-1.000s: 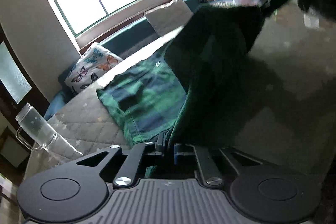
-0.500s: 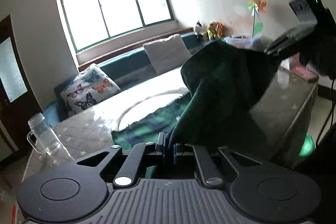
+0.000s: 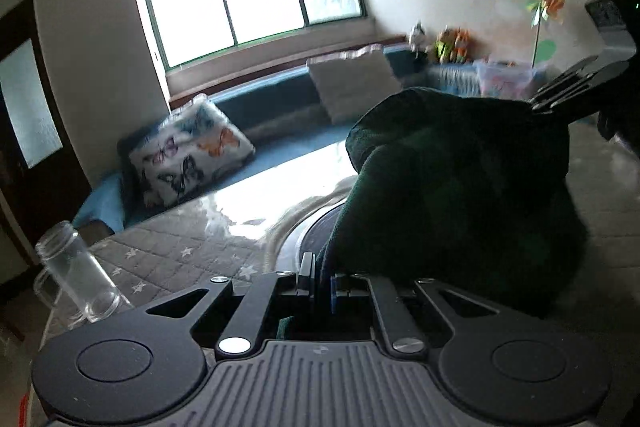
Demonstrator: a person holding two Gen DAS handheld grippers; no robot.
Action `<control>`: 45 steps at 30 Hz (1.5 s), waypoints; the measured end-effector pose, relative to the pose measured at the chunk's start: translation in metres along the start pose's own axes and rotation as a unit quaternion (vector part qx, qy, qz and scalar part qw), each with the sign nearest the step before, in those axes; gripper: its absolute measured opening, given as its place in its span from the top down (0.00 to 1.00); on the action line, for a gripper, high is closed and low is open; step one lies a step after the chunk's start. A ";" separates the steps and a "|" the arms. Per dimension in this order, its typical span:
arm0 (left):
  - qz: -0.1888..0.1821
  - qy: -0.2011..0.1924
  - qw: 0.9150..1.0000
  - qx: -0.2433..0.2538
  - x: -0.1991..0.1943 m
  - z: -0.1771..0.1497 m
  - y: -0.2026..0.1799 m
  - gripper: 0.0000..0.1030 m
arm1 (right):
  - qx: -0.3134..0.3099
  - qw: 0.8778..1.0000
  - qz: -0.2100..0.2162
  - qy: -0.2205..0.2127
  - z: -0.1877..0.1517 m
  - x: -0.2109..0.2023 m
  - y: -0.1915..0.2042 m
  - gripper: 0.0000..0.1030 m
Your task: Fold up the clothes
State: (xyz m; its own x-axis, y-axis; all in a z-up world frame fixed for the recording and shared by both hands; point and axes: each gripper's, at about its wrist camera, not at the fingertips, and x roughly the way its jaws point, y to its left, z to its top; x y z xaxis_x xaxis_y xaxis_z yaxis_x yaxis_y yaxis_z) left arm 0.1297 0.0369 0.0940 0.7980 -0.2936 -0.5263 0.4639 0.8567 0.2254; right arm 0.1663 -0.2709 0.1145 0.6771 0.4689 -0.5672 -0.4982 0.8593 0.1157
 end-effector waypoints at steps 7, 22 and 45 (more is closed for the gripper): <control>-0.005 0.090 0.995 -0.051 0.092 -0.010 0.024 0.84 | 0.063 0.996 -0.025 0.063 -0.013 0.094 -0.038 0.90; 0.099 0.106 0.981 -0.127 0.108 -0.026 0.071 0.58 | 0.091 0.990 -0.107 -0.006 -0.025 0.063 -0.072 0.55; -0.040 0.126 0.972 -0.195 0.162 0.006 0.014 0.84 | 0.111 0.991 -0.038 0.070 -0.044 0.136 -0.058 0.71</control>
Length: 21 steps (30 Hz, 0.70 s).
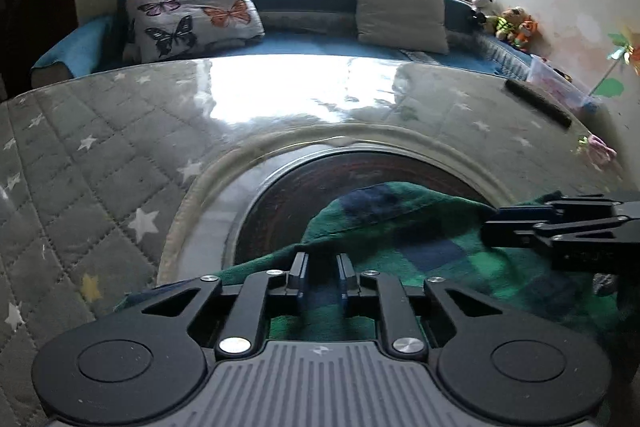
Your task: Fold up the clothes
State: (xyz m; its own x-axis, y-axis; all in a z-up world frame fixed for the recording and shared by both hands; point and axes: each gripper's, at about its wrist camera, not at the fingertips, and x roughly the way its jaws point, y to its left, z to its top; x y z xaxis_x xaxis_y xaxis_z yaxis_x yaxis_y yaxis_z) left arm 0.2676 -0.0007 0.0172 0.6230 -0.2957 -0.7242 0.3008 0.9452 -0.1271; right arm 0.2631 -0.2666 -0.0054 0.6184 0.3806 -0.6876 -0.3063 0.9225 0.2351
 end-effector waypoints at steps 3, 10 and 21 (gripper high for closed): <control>0.004 -0.003 1.000 -0.005 -0.005 0.004 -0.001 0.83 | -0.003 1.000 -0.001 -0.010 0.005 -0.003 0.004 0.69; -0.002 -0.007 1.000 -0.004 0.000 0.011 -0.009 0.83 | -0.044 0.998 0.035 0.002 0.015 0.015 0.037 0.69; -0.011 -0.017 1.000 -0.007 -0.012 0.006 -0.012 0.83 | -0.115 0.993 0.038 0.008 0.010 -0.002 0.067 0.70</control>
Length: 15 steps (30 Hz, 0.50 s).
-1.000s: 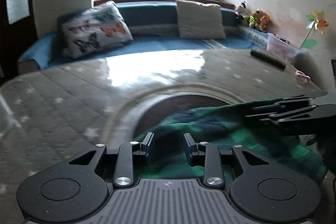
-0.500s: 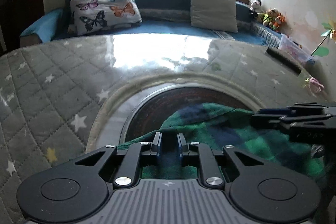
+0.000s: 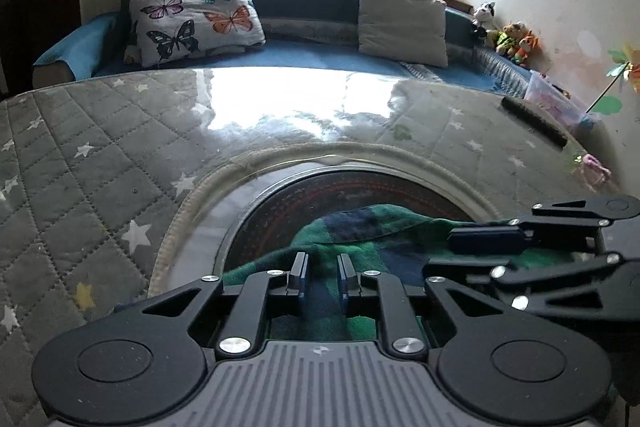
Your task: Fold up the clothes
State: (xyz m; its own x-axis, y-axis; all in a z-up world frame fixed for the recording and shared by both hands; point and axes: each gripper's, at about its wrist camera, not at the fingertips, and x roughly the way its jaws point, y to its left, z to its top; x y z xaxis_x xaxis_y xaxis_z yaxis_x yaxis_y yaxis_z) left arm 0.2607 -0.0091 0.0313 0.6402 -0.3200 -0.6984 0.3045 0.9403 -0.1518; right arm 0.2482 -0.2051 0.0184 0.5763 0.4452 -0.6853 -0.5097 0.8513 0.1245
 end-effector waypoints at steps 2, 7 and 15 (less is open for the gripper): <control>-0.002 -0.003 1.000 0.007 -0.008 -0.005 -0.004 0.83 | -0.026 1.000 0.005 0.001 -0.005 -0.005 0.013 0.70; 0.000 -0.002 1.000 0.024 -0.019 -0.022 -0.007 0.83 | -0.064 0.998 0.008 0.010 -0.019 -0.011 0.035 0.70; 0.008 -0.024 0.999 0.039 -0.047 -0.055 -0.008 0.83 | -0.106 0.994 0.026 0.008 -0.051 -0.037 0.072 0.65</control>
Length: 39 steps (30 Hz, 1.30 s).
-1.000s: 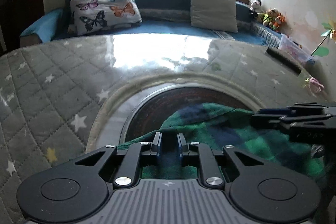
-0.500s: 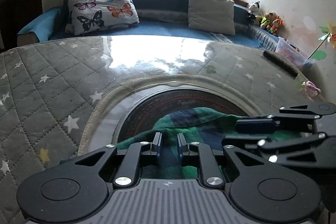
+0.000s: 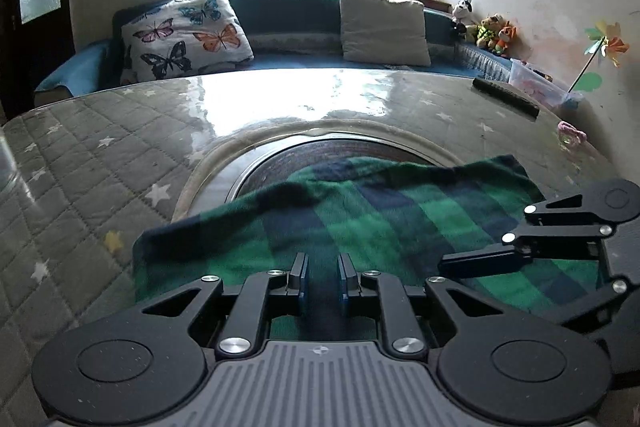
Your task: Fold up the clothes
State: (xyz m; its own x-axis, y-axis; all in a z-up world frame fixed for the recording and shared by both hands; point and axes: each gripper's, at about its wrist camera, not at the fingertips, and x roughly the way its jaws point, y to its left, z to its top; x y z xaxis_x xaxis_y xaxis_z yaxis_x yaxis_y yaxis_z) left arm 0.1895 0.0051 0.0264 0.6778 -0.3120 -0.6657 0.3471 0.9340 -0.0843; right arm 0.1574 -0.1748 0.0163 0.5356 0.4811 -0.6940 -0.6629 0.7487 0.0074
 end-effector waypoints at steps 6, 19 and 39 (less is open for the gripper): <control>0.013 -0.020 1.000 0.004 -0.026 -0.032 -0.002 0.81 | -0.025 0.999 0.013 -0.015 -0.016 -0.014 0.035 0.64; 0.062 -0.057 0.996 -0.020 -0.068 -0.072 0.013 0.76 | 0.009 0.999 0.014 -0.042 -0.046 -0.049 0.047 0.56; 0.068 -0.060 0.995 -0.042 -0.077 -0.063 0.024 0.76 | 0.143 0.983 -0.092 -0.071 -0.079 -0.089 -0.039 0.54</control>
State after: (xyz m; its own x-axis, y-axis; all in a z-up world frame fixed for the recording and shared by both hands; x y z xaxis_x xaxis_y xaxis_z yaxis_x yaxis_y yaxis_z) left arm 0.1048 0.0626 0.0292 0.7892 -0.1952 -0.5823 0.1945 0.9788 -0.0645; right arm 0.0941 -0.2831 0.0210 0.7133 0.3697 -0.5954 -0.3856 0.9164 0.1070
